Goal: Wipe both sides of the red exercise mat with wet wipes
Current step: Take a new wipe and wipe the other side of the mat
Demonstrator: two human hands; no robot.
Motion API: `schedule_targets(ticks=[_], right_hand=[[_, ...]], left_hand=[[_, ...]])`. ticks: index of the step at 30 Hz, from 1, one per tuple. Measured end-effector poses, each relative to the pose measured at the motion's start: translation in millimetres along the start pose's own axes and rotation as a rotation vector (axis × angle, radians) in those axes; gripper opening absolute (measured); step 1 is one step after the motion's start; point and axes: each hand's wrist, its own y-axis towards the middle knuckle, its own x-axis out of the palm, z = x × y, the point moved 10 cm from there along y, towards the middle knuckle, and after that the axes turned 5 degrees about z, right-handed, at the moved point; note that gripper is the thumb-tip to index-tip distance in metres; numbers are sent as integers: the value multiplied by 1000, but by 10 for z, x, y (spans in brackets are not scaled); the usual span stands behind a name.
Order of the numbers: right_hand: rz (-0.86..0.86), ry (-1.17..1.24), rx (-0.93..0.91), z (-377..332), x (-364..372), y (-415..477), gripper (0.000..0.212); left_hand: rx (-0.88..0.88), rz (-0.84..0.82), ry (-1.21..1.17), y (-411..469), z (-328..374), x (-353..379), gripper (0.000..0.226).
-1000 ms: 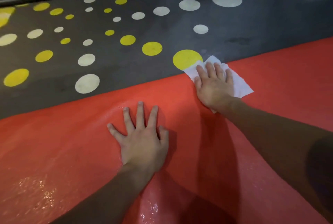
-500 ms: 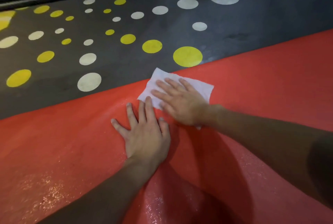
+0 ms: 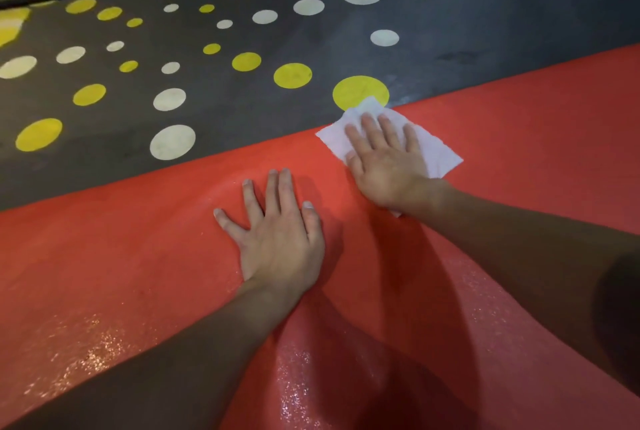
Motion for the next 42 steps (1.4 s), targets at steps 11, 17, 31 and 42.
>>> schedule_targets(ticks=[11, 17, 31, 42], right_hand=[[5, -28, -88, -149, 25, -387, 59], [9, 22, -340, -129, -9, -713, 66], [-12, -37, -210, -218, 34, -1251, 72], [-49, -16, -333, -401, 61, -1761, 63]], left_hand=[[-3, 11, -17, 9, -11, -10, 63], [-5, 5, -18, -3, -10, -9, 58], [8, -116, 43, 1, 10, 26, 57], [241, -720, 111, -803, 226, 43, 117]])
